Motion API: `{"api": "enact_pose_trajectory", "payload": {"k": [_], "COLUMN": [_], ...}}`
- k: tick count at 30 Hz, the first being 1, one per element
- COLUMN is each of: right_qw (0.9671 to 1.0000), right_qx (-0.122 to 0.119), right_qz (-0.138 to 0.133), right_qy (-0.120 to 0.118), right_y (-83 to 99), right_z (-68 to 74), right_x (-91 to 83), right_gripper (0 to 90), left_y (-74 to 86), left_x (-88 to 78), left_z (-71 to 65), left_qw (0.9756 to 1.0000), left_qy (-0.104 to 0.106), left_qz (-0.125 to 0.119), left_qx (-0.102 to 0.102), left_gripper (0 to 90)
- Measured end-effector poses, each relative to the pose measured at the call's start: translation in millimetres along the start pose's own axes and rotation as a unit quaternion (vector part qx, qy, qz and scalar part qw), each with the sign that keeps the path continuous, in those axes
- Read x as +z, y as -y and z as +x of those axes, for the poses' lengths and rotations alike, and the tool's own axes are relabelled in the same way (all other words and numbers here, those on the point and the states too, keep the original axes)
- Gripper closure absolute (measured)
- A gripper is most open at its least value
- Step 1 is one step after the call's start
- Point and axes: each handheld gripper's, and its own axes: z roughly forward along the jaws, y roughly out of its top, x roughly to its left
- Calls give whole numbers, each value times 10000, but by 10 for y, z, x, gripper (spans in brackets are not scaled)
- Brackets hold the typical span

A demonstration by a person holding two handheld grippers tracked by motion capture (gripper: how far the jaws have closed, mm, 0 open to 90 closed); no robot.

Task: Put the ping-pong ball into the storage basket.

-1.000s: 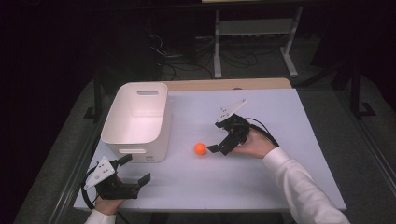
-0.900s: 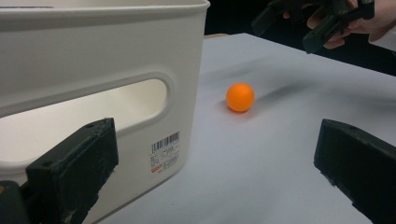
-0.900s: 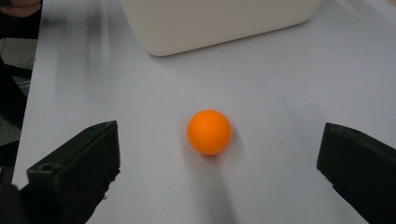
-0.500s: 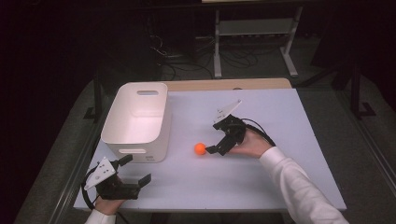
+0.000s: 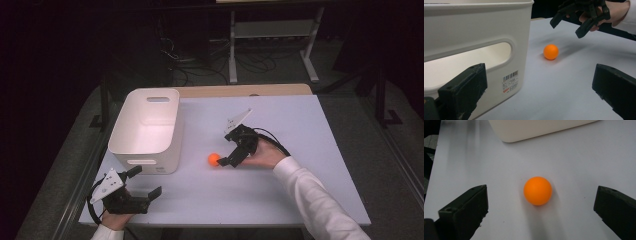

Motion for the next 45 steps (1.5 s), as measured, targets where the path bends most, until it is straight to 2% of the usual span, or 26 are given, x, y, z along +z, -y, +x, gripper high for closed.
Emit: {"api": "enact_pose_trajectory", "payload": {"k": [2,6,9,10,12,19,20,27,30,43,45], "right_qw": [10000,10000,10000,10000,9999,9998,9998,9997,9996,9993,9993], "right_qx": [54,-83,38,-58,7,-149,-94,-125,-34,-125,-39], "right_qz": [10,14,26,32,72,101,122,186,236,323,339], "right_qy": [-15,-1,-56,-26,-71,-71,-87,-114,-140,-132,-136], "right_y": [-3,-8,-13,-8,-10,-18,-24,-26,-24,-14,-7], "right_z": [0,-25,-8,-28,-23,-45,-39,-57,-55,-83,-86], "right_x": [15,50,66,80,92,175,183,285,311,440,459], "right_gripper": [0,0,0,0,0,0,0,0,0,0,0], "left_y": [0,-1,-1,-1,-1,0,0,-1,-1,-1,-1], "left_x": [0,-1,1,-1,-1,5,5,1,0,0,0], "left_z": [-1,1,-1,-2,-3,-8,-9,-14,-12,-14,-16], "left_qw": [10000,10000,10000,10000,10000,10000,10000,10000,10000,10000,10000], "left_qy": [1,0,3,-2,-2,10,13,12,11,12,9], "left_qz": [1,1,-13,-4,-9,5,1,13,9,18,22], "left_qx": [1,8,-5,0,-7,-11,-12,10,12,14,8], "left_gripper": [0,0,0,0,0,0,0,0,0,0,0]}}
